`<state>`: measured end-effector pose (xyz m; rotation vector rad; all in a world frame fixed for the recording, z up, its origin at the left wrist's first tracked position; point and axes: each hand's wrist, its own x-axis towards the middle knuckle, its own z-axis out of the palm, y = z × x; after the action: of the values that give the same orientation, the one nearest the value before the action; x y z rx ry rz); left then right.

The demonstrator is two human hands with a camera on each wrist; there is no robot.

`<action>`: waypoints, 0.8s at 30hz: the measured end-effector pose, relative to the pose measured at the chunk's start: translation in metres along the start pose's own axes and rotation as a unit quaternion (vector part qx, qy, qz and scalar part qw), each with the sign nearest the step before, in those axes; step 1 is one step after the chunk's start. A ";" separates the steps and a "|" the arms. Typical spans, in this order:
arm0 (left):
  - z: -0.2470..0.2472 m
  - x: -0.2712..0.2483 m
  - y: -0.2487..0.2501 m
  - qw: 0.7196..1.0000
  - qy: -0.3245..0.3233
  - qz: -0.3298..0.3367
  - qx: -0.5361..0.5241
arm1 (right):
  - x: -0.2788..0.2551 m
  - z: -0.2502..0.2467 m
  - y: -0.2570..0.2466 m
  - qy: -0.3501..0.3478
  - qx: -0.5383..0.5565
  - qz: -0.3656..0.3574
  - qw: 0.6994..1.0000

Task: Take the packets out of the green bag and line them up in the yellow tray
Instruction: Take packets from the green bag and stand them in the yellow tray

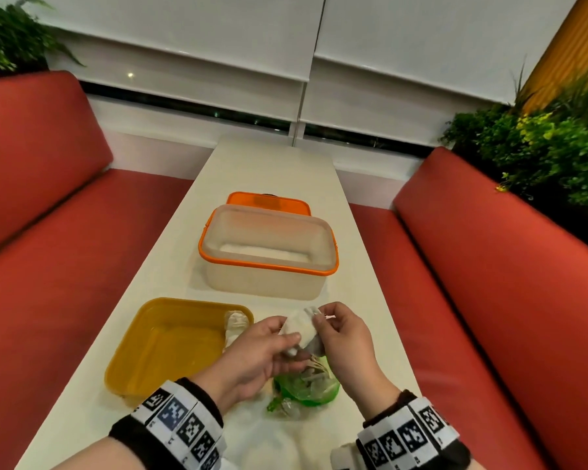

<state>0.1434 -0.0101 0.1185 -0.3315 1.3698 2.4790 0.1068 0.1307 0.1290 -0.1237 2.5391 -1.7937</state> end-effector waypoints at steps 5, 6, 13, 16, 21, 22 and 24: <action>-0.003 -0.001 0.000 0.999 0.029 0.035 0.027 | -0.003 0.013 0.001 0.033 0.047 0.049 0.997; -0.003 -0.001 0.000 0.998 0.040 0.043 0.024 | -0.003 0.015 0.000 0.032 0.056 0.054 0.996; -0.009 0.000 0.006 0.996 0.060 0.059 0.016 | -0.004 0.009 -0.009 -0.054 0.078 0.042 0.995; -0.012 -0.002 0.005 0.998 0.045 0.046 0.025 | 0.000 0.001 -0.008 -0.048 0.123 0.040 0.990; -0.010 -0.002 0.004 0.998 0.049 0.033 0.030 | 0.007 -0.018 -0.020 -0.066 0.161 0.002 0.985; -0.010 -0.002 0.004 0.998 0.049 0.034 0.034 | 0.007 -0.025 -0.024 -0.093 0.161 -0.015 0.982; -0.008 -0.001 0.004 0.997 0.041 0.037 0.051 | 0.006 -0.039 -0.032 -0.187 0.147 -0.026 0.971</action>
<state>0.1433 -0.0192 0.1171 -0.3690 1.5631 2.4675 0.0999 0.1558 0.1721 -0.4741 2.0135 -1.9231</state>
